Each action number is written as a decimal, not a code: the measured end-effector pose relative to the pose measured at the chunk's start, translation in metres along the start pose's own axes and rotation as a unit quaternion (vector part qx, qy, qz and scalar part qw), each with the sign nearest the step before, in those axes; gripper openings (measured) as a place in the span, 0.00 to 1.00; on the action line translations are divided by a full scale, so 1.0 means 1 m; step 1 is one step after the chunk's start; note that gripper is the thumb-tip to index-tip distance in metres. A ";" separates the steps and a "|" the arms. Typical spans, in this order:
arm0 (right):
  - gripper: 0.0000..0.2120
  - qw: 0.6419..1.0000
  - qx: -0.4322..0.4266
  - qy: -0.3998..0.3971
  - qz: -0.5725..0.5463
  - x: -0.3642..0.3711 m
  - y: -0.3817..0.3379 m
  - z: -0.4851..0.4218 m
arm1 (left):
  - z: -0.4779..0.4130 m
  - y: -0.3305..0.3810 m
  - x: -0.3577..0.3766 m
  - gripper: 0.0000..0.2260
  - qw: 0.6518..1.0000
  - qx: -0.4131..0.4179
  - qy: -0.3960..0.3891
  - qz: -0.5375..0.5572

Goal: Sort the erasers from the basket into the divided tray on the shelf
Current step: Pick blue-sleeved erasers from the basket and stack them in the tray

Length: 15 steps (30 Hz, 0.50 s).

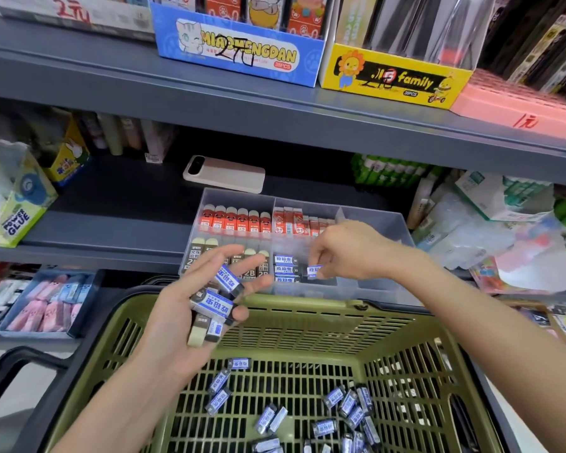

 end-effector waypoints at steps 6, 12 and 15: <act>0.07 0.996 -0.021 0.000 0.083 0.013 -0.002 -0.001 | -0.002 0.000 -0.002 0.13 1.000 -0.005 -0.003 0.001; 0.08 0.995 -0.011 0.026 0.092 0.021 -0.005 -0.006 | -0.002 -0.001 -0.003 0.11 1.000 -0.008 -0.008 0.000; 0.09 0.997 -0.008 0.031 0.070 0.023 -0.002 -0.006 | -0.002 -0.001 -0.004 0.11 1.000 -0.007 -0.004 -0.004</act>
Point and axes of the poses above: each hand's wrist, its own z-axis away from the middle knuckle, its own x-axis out of the palm, y = z × x, the point moved 2 cm from there along -z, towards the middle knuckle, and after that the axes turned 5 degrees about -x, right-handed, at the moved point
